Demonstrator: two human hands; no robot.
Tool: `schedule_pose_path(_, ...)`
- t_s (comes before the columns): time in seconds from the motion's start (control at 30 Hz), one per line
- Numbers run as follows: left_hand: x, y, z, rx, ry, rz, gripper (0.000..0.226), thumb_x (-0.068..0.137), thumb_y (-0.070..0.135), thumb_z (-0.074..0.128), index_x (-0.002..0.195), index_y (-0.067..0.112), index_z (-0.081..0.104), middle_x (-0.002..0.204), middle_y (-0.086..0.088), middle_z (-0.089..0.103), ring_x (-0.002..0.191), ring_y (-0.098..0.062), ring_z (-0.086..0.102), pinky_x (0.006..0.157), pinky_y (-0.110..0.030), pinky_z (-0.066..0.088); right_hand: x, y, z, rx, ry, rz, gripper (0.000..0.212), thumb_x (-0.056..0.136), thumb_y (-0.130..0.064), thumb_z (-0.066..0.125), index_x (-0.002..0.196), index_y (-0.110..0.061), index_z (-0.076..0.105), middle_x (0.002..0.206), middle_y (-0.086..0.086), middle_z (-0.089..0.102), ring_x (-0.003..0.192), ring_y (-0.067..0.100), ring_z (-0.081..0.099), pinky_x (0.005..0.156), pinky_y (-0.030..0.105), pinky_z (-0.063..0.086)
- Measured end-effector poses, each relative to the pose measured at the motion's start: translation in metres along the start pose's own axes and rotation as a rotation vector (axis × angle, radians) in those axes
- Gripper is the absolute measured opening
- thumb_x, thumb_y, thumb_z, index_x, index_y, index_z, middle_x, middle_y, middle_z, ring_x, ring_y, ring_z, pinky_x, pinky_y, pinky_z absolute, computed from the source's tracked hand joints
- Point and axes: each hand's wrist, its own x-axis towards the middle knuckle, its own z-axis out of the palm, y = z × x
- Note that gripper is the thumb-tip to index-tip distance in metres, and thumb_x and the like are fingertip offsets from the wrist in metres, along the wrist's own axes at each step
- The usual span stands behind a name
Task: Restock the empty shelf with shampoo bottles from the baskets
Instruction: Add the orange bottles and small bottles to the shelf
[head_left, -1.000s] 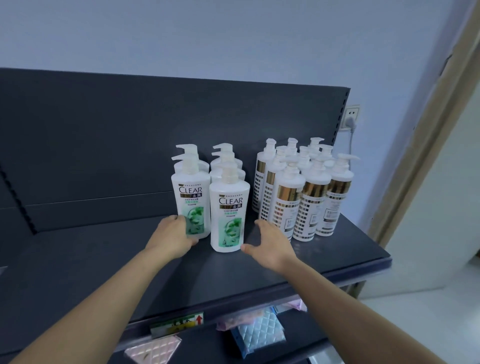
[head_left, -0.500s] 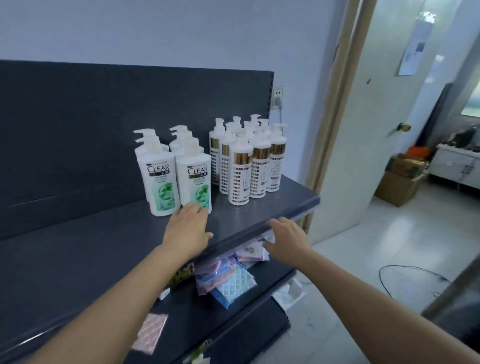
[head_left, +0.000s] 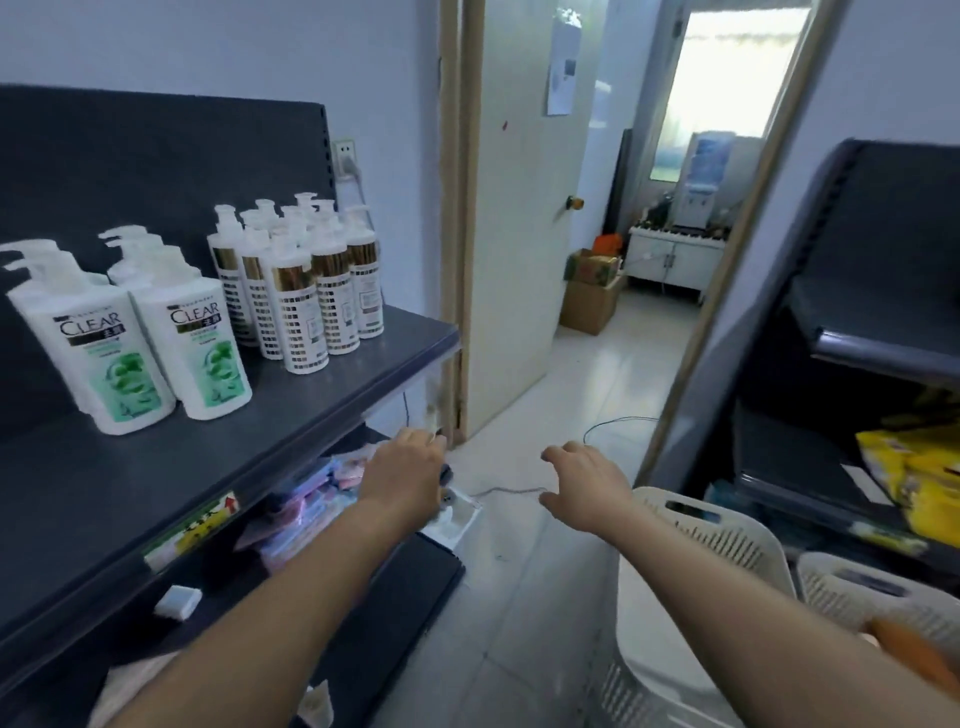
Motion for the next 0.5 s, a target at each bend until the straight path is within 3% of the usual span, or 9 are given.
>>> schedule_pose_path(0.5, 0.032, 0.256, 0.038, -0.122, -0.099, 0.341, 0.041, 0.086, 0.035, 0.066, 0.118, 0.013, 0.053, 0.124, -0.004, 0.056, 0.119, -0.023, 0.049, 0.093, -0.034, 0.042, -0.144, 0.218, 0.008, 0.012, -0.047, 0.391, 0.051, 0.086, -0.037, 0.063, 0.132, -0.018, 0.051, 0.130, 0.007, 0.054, 0.121, 0.027, 0.051, 0.096, 0.039, 0.048)
